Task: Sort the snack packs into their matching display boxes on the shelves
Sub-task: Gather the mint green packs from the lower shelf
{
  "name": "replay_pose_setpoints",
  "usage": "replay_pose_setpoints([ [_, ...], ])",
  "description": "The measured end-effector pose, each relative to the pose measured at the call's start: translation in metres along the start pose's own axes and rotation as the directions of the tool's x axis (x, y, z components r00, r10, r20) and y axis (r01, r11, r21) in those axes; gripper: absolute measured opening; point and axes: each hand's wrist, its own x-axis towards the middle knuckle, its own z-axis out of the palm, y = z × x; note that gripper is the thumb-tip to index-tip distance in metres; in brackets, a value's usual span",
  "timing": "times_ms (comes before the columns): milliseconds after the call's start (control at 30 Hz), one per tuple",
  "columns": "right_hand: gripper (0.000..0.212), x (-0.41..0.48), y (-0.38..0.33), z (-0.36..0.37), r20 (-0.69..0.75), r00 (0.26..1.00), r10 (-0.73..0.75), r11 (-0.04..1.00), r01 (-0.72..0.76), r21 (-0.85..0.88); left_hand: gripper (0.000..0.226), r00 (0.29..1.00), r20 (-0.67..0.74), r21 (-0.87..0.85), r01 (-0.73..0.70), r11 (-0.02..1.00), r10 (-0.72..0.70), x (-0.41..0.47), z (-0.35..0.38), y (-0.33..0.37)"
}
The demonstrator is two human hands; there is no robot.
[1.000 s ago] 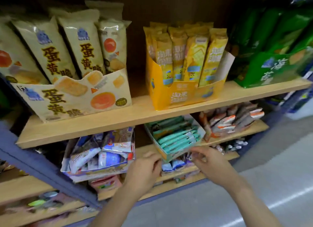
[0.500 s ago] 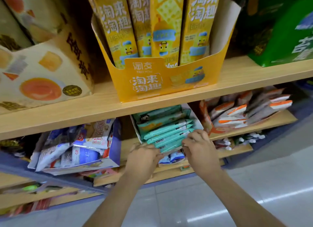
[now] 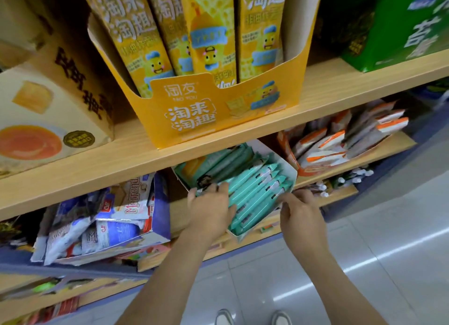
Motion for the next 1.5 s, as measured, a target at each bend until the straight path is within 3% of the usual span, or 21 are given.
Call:
replay_pose_setpoints([
  [133,0.041,0.009,-0.02,-0.001,0.192,0.952,0.237,0.943,-0.273,0.19,0.048,0.996,-0.012,0.016,-0.088,0.996,0.088,-0.006,0.003,0.0],
  [200,0.058,0.01,-0.032,-0.001,0.25,0.92,0.301,0.919,-0.35,0.184,0.051,0.995,0.012,-0.035,-0.096,0.995,0.096,-0.011,0.002,0.001],
  [333,0.087,0.008,-0.045,0.009,0.218,0.916,0.336,0.927,-0.363,0.097,0.056,0.99,0.058,-0.154,-0.117,0.981,0.127,-0.026,0.011,0.01],
  [467,0.098,0.005,-0.042,0.02,0.158,0.938,0.309,0.944,-0.322,0.068,0.05,0.981,0.073,-0.278,-0.153,0.948,0.18,-0.031,0.016,0.004],
  [633,0.067,0.001,-0.042,0.015,0.098,0.957,0.273,0.939,-0.287,0.19,0.063,0.984,0.076,-0.188,-0.143,0.972,0.16,-0.014,0.011,0.003],
  [733,0.046,-0.012,-0.035,0.008,0.082,0.967,0.242,0.965,-0.249,0.085,0.058,0.984,0.126,-0.138,-0.111,0.984,0.129,-0.002,0.008,0.01],
  [833,0.028,-0.024,-0.034,0.008,0.157,0.941,0.3,0.954,-0.298,-0.035,0.05,0.98,0.177,-0.394,-0.019,0.919,0.096,0.007,0.001,0.003],
  [900,0.027,-0.025,-0.04,0.01,0.203,0.915,0.35,0.935,-0.354,-0.016,0.038,0.983,0.164,-0.431,-0.002,0.902,0.08,0.012,0.001,-0.006],
  [967,0.03,-0.021,-0.045,0.012,0.237,0.885,0.4,0.911,-0.413,0.005,0.024,0.99,0.126,-0.349,-0.02,0.937,0.068,0.014,0.003,-0.011],
  [1067,0.031,-0.01,-0.048,0.012,0.28,0.828,0.486,0.852,-0.52,0.059,0.047,0.998,0.054,-0.204,-0.012,0.979,0.023,0.016,0.008,-0.007],
  [1167,0.03,0.0,-0.046,0.014,0.286,0.803,0.523,0.807,-0.575,0.138,0.038,1.0,-0.024,-0.099,0.012,0.995,-0.014,0.021,0.009,-0.002],
  [1367,0.031,0.003,-0.041,0.018,0.281,0.777,0.563,0.75,-0.624,0.221,0.029,0.999,-0.018,-0.079,0.04,0.996,-0.041,0.03,0.014,-0.002],
  [1500,0.028,0.002,-0.042,0.016,0.271,0.779,0.565,0.743,-0.624,0.243,0.029,0.988,0.148,-0.198,0.081,0.977,-0.052,0.036,0.005,-0.003],
])
